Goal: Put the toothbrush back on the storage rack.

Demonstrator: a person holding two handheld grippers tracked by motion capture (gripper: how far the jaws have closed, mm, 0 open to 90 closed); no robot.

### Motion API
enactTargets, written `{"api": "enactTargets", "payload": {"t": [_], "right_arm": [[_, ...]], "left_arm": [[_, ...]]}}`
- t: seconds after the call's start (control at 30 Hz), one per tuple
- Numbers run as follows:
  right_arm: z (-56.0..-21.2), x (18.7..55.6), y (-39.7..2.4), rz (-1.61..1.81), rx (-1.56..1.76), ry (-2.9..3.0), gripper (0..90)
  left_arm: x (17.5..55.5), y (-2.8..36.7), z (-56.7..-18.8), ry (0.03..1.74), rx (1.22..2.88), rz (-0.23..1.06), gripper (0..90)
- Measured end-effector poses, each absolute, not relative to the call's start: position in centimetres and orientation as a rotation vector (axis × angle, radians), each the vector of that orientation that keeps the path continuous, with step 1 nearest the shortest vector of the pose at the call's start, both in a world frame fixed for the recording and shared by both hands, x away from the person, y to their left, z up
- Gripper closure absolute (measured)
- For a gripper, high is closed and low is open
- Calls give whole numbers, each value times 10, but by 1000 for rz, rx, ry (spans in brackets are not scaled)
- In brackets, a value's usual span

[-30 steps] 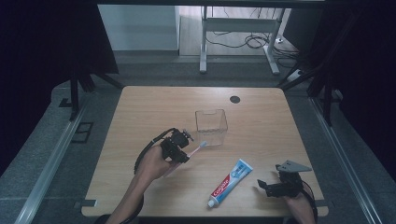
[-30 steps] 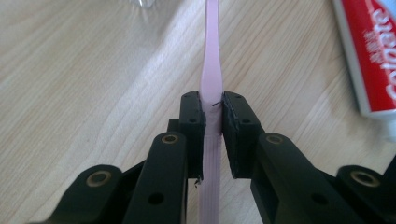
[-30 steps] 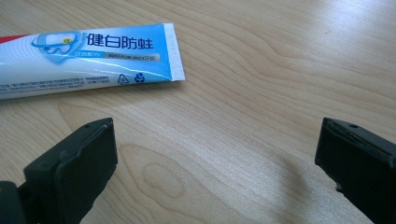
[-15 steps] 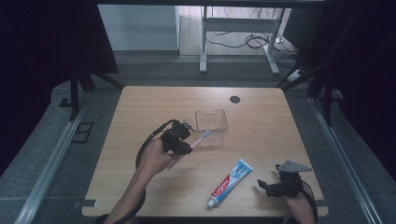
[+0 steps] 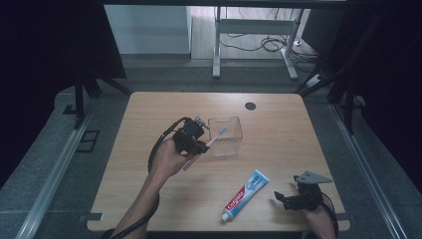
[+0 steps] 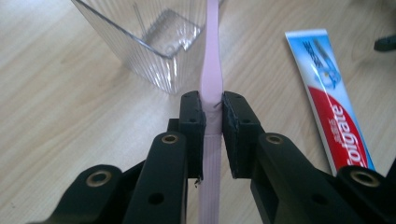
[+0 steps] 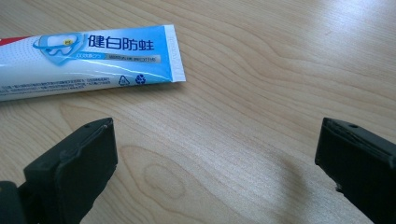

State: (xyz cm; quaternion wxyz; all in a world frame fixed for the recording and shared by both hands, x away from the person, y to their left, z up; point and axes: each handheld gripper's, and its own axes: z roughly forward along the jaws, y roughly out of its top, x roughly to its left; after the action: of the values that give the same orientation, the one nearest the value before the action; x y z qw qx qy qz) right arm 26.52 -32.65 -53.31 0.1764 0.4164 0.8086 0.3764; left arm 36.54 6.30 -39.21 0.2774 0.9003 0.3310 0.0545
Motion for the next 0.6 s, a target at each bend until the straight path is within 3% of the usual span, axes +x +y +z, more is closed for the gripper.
{"api": "enactTargets", "payload": {"t": [0.6], "right_arm": [[-533, 265, -326, 1069, 1174, 2291, 0]], "left_arm": [[384, 57, -377, 899, 2327, 193, 788]]}}
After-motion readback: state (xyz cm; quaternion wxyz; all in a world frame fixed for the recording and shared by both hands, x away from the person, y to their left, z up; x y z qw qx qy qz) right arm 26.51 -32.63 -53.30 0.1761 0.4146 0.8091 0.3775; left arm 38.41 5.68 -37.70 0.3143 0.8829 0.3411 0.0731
